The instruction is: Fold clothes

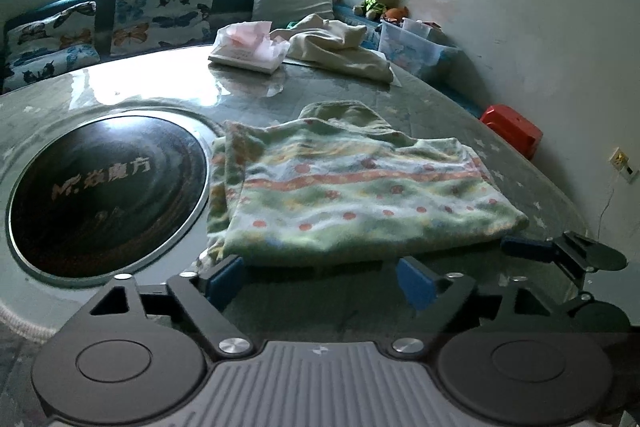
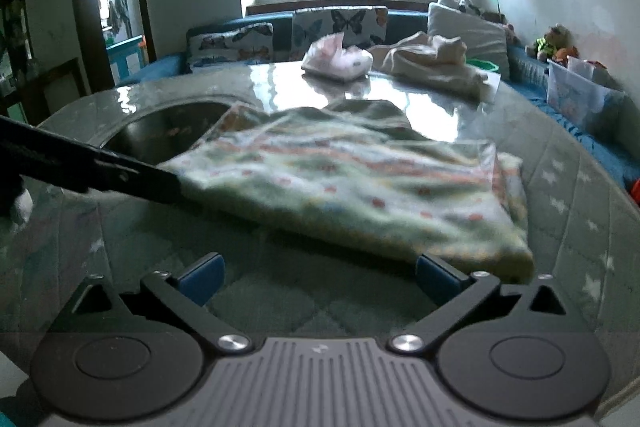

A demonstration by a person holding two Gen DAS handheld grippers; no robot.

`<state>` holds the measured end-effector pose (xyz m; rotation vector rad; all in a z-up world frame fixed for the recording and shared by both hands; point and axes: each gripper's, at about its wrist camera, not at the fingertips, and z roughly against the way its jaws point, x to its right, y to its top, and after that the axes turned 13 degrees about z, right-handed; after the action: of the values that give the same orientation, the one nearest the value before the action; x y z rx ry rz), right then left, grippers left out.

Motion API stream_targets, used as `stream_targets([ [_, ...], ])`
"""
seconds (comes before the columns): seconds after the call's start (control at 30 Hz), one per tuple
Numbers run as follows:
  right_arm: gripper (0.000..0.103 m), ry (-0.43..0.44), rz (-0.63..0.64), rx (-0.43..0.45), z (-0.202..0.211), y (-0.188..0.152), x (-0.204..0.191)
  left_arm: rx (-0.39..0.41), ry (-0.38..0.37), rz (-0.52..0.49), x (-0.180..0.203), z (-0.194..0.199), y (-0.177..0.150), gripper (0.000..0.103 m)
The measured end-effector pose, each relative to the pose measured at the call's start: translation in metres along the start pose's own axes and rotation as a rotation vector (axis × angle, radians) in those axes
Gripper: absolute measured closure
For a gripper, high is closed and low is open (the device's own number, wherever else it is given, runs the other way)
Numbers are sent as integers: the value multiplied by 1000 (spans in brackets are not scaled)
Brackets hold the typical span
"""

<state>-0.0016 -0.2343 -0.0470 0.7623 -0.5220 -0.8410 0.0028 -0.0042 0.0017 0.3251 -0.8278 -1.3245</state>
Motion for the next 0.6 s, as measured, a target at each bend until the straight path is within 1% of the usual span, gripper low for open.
stream_targets([
  [0.13,0,16,-4,-41,-6,-7,-2,1,17,2,-7,6,-6,8],
  [0.23,0,-6,38,-59,-9,-8,-10,2,29,7,-12,9,-10,4],
  [0.3,0,-16,44,-60,-9,-8,-12,0,38,10,-16,10,-12,1],
  [0.6,0,-19,30,-47,-9,-9,-10,-23,66,36,-31,13,-19,0],
])
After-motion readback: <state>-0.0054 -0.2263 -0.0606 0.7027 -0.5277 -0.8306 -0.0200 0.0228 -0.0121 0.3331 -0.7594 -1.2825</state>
